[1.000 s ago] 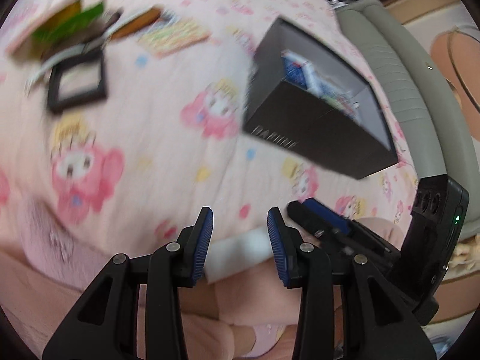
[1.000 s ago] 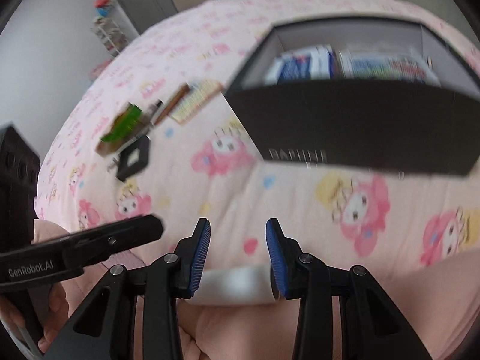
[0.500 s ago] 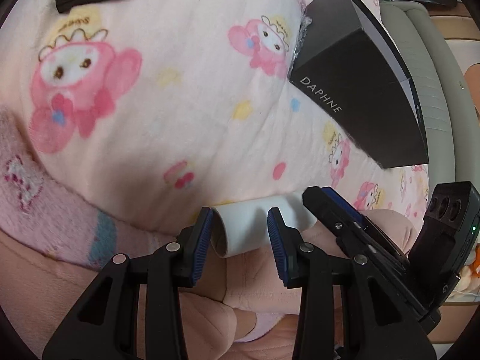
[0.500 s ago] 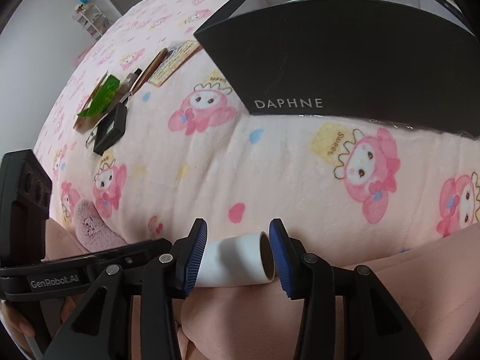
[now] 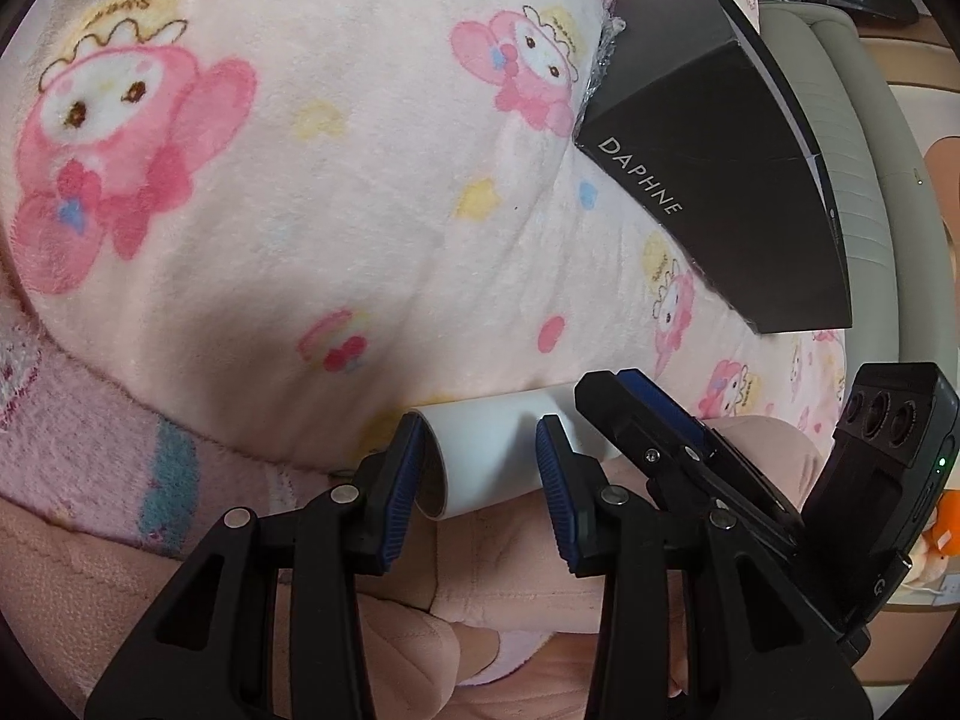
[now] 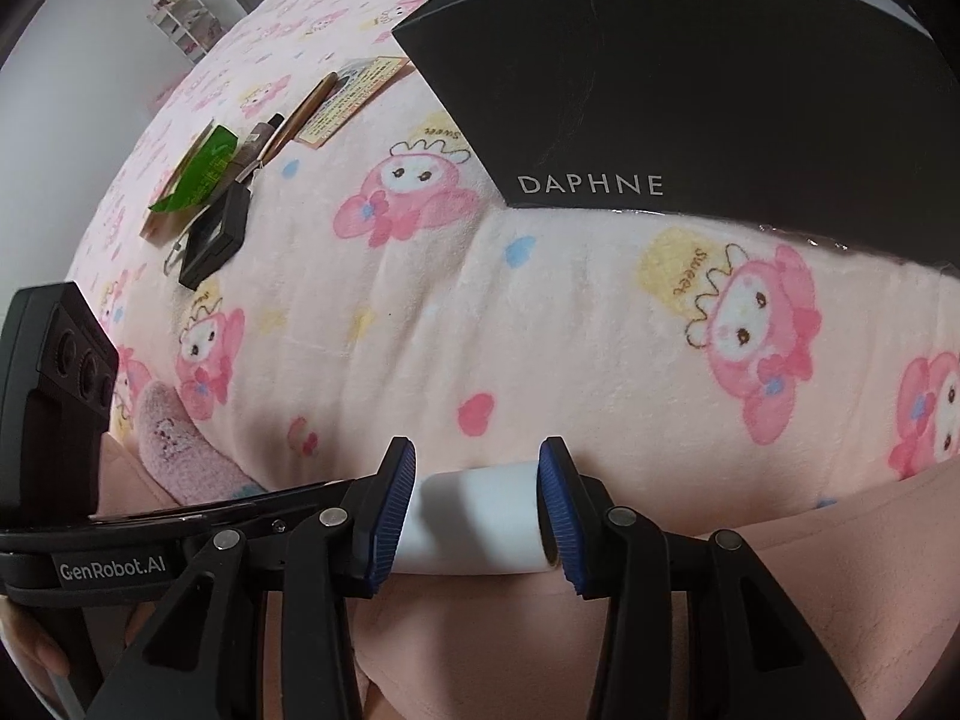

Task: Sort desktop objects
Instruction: 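Lift the lint roller and carry it over the DAPHNE box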

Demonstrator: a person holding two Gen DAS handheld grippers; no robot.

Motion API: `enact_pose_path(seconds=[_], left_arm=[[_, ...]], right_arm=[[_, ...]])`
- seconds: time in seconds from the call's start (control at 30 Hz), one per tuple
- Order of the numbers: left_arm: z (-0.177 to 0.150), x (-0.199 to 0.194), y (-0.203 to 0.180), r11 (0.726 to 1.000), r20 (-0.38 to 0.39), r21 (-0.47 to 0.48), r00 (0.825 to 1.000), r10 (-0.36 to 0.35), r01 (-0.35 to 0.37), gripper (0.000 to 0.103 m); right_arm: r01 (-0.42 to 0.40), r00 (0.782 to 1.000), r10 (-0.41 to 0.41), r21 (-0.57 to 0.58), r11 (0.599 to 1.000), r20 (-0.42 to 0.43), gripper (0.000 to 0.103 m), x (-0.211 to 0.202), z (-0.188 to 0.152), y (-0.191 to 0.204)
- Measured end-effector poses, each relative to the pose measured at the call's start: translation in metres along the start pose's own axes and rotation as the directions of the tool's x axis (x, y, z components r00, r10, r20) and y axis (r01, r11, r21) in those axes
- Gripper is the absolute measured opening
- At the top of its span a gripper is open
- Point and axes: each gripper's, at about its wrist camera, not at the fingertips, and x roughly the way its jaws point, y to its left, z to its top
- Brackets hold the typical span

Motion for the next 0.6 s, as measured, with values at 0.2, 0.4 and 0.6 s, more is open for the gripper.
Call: enact_pose_path(seconds=[0.2, 0.4, 0.6], left_arm=[[0.001, -0.009, 0.001, 0.999, 0.032, 0.005, 0.999, -0.035, 0.035, 0.043], [0.011, -0.020, -0.005, 0.999, 0.063, 0.032, 0.998, -0.028, 0.026, 0.042], [0.035, -0.047, -0.011, 0.998, 0.133, 0.060, 0.991, -0.028, 0.021, 0.042]], right_arm=[[-0.050, 0.998, 0.049, 0.036, 0.998, 0.031, 0.040, -0.007, 0.001, -0.003], [-0.133, 0.987, 0.129, 0.034, 0.991, 0.098, 0.041, -0.024, 0.010, 0.000], [-0.126, 0.983, 0.130, -0.036, 0.991, 0.126, 0.041, -0.036, 0.031, 0.019]])
